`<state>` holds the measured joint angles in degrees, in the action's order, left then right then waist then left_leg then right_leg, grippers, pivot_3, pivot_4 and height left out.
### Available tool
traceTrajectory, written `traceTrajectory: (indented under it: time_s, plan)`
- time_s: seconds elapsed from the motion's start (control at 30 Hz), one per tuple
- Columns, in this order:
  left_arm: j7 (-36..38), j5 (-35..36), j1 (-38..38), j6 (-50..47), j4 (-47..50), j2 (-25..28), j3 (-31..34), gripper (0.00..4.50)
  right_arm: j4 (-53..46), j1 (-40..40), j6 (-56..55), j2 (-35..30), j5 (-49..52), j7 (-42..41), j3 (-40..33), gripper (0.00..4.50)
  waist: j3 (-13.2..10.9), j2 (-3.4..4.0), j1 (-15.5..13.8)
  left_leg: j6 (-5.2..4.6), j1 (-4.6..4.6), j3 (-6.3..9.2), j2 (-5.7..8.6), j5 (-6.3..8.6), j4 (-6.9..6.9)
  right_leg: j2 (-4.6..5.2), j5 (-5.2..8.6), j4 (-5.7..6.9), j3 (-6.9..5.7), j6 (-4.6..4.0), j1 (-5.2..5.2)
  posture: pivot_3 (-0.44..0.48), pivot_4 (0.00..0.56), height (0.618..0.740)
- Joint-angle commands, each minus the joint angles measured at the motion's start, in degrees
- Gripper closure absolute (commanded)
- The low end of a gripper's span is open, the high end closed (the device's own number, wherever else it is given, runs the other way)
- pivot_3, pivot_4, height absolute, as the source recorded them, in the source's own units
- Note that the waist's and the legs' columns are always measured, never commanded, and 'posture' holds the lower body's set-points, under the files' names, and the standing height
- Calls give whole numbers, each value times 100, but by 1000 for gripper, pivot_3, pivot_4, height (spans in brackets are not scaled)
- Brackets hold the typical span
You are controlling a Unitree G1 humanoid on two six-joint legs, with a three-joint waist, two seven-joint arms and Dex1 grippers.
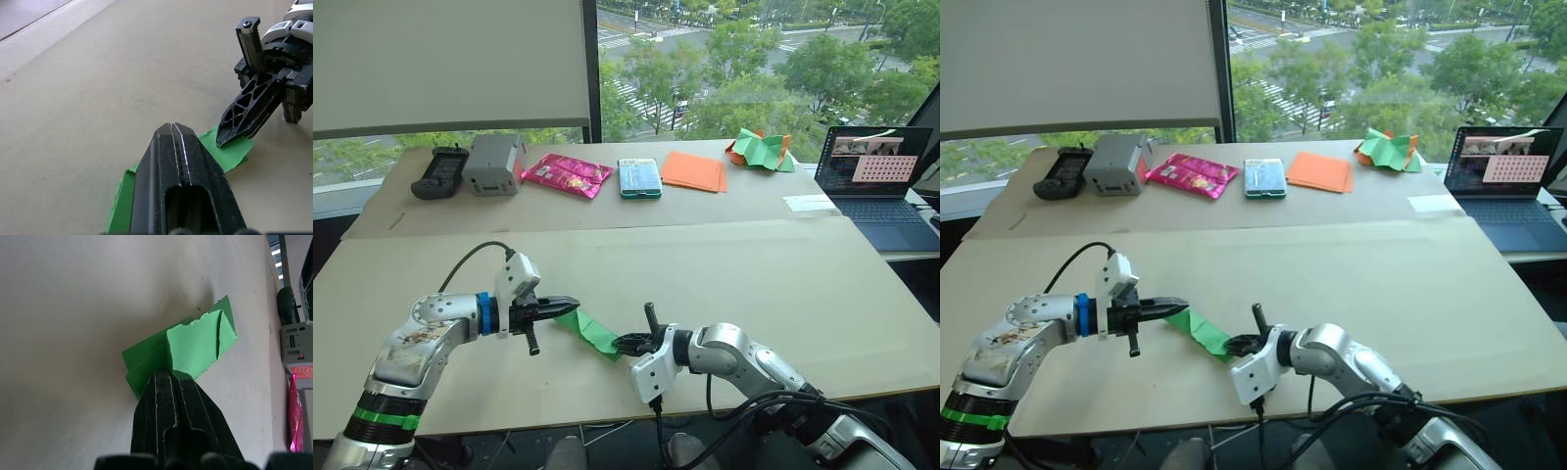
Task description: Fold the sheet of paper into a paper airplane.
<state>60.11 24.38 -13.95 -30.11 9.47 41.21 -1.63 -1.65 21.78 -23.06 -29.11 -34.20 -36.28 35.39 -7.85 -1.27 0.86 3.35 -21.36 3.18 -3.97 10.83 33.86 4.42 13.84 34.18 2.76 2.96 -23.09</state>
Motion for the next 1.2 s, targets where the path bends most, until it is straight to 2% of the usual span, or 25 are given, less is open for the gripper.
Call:
traceTrajectory:
  time_s: [0.03, 0.3, 0.4, 0.5, 0.6, 0.67, 0.7, 0.8, 0.9, 0.97, 1.1, 1.2]
  plan:
    - [21, -324, -90, 349, -314, -112, -309, 4500, -134, -108, 443, 81, 127, -301, -106, 4475, 0, 0, 10, -2, 0, 0, 0, -1, 0, 0, 0, 2, 0, 0, 2, 0, 150, 706]
    - [59, -745, -152, 816, -899, -315, -669, 4500, -420, -214, 802, 147, 264, -559, -195, 4475, 2, 0, -13, -3, 7, 0, 0, -2, 0, -1, 0, 18, 3, 0, 1, 0, 150, 706]
    - [116, -1017, -160, 1056, -1072, -322, -899, 4500, -536, -249, 998, 206, 401, -692, -274, 3642, 2, -1, -20, 1, 5, -1, 0, 0, 1, 0, 0, 17, 3, 0, 0, 0, 150, 706]
    - [129, -1033, -150, 1086, -1094, -354, -916, 4500, -784, -318, 1329, 249, 540, -823, -402, 2615, 2, 0, -16, 2, 5, -2, 0, 1, 2, 0, 0, 17, 3, 0, 3, 0, 150, 706]
    - [126, -1097, -137, 1109, -1118, -368, -929, 4500, -1359, -385, 1908, 229, 1140, -1281, -676, 1572, 2, 0, -19, -1, 5, -2, 0, -1, 1, 0, 0, 26, 3, 0, 3, 0, 150, 706]
    - [128, -1143, -110, 1141, -1130, -375, -945, 4500, -1688, -420, 2322, 222, 1607, -1609, -826, 1572, 2, 0, -18, -3, 5, -2, 0, -2, 1, 0, 0, 34, 3, 0, 3, 0, 150, 706]
    - [132, -1147, -96, 1135, -1121, -387, -949, 4500, -1821, -425, 2500, 235, 1872, -1723, -922, 1729, 2, 1, -16, -3, 5, -2, 0, -2, 1, 0, 0, 38, 3, 0, 3, 0, 150, 706]
    - [133, -1185, -51, 1150, -1109, -401, -968, 4500, -2101, -350, 3070, 381, 2540, -1886, -1183, 2669, 2, 0, -12, -2, 6, -1, 0, -1, 1, 0, 0, 49, 3, 0, 4, 0, 150, 706]
    - [135, -1196, -10, 1145, -1082, -389, -961, 4500, -1978, -103, 3487, 628, 2666, -1748, -1216, 3785, 2, 0, -9, 5, 12, 0, 0, 3, 1, 0, 0, 58, 3, 0, -3, 0, 150, 706]
    - [128, -1198, 9, 1139, -1058, -375, -953, 4500, -1740, 90, 3946, 932, 2600, -1531, -1135, 4366, 2, 0, -3, 14, 18, 0, 0, 8, 1, 0, 1, 58, 3, -1, -6, 0, 150, 706]
    - [110, -1197, 36, 1112, -993, -360, -942, 4500, -1163, 292, 4257, 1244, 2272, -1183, -840, 4472, 4, 2, 3, 30, 21, -1, 0, 19, 0, 0, 1, 65, 3, -1, -7, 0, 150, 706]
    - [93, -1184, 61, 1080, -923, -349, -930, 4500, -835, 317, 4268, 1295, 2178, -1059, -689, 4472, 4, 1, -14, -1, 18, -1, 1, -1, 0, 0, 1, 70, 3, -1, -4, 0, 150, 706]
